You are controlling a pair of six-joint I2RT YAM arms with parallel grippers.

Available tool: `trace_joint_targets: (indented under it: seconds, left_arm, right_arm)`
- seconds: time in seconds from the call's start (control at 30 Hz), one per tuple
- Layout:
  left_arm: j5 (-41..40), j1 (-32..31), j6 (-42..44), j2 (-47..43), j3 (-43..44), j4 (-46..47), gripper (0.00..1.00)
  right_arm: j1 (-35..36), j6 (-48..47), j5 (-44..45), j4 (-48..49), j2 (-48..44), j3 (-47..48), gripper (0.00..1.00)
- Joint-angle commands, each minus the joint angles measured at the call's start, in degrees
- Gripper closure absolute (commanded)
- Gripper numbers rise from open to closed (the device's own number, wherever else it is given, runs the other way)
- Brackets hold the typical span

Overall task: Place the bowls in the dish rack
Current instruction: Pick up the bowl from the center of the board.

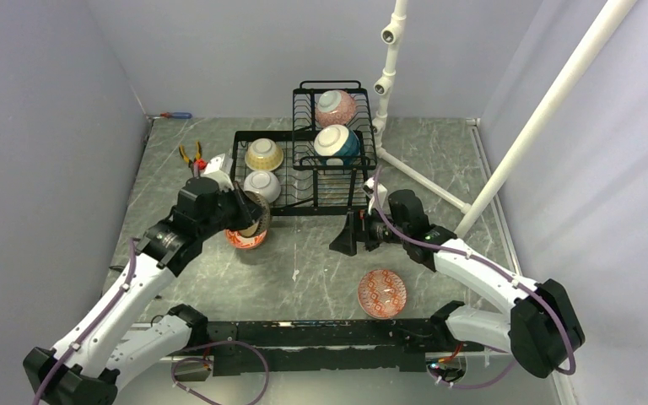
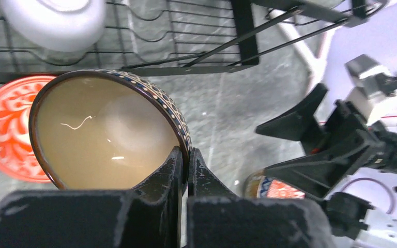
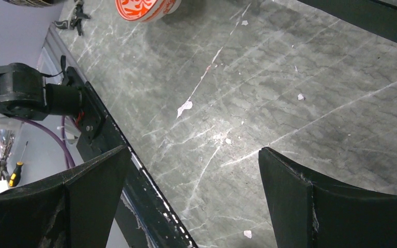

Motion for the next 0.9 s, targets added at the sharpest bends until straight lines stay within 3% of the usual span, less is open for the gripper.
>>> trace_joint_targets:
  seconds: [0.0, 0.27, 0.6, 0.87]
  left_arm:
    - [3.83, -1.43, -10.90, -3.28, -5.12, 16.91, 0.97]
    - [-10.24, -12.59, -21.34, -2.94, -13.20, 31.84, 0.97]
    - [-28.47, -26.35, -27.29, 6.43, -9.67, 36.77, 0.97]
    - [-29.20, -29.00, -28.42, 10.45, -8.30, 43.06, 0.97]
  right_arm:
    - [-0.21, 1.22, -1.17, 2.06, -2.06, 0.96, 0.00]
    - [0.13, 4.89, -3.19, 8.96, -4.10, -1.13, 0.00]
    - [6.15, 6.59, 3.27, 11.60, -5.61, 0.06, 0.00]
    - [13.41, 7.68, 16.48, 10.32, -1.08, 2.34, 0.00]
